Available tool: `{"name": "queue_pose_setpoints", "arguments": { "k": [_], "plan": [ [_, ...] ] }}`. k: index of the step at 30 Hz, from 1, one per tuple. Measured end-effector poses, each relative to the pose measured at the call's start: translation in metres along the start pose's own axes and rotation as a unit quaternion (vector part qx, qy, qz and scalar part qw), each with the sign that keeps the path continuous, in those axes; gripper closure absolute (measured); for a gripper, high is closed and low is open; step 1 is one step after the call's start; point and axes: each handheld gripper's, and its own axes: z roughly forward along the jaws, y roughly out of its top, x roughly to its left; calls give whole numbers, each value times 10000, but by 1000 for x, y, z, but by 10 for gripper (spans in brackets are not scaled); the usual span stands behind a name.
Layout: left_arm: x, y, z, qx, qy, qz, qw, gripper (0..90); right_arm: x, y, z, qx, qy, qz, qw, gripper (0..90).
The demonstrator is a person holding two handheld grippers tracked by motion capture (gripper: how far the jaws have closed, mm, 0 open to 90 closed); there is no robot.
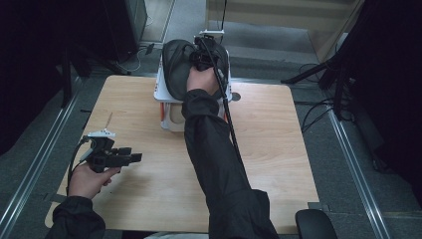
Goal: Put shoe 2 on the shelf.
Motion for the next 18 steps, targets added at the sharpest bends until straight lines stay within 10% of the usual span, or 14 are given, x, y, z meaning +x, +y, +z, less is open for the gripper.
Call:
{"name": "queue_pose_setpoints", "arguments": {
  "k": [18],
  "plan": [
    [1,0,-1,-34,1,-38,10000,393,-3,1,-1,66,202,-177,9996,665]
  ]
}}
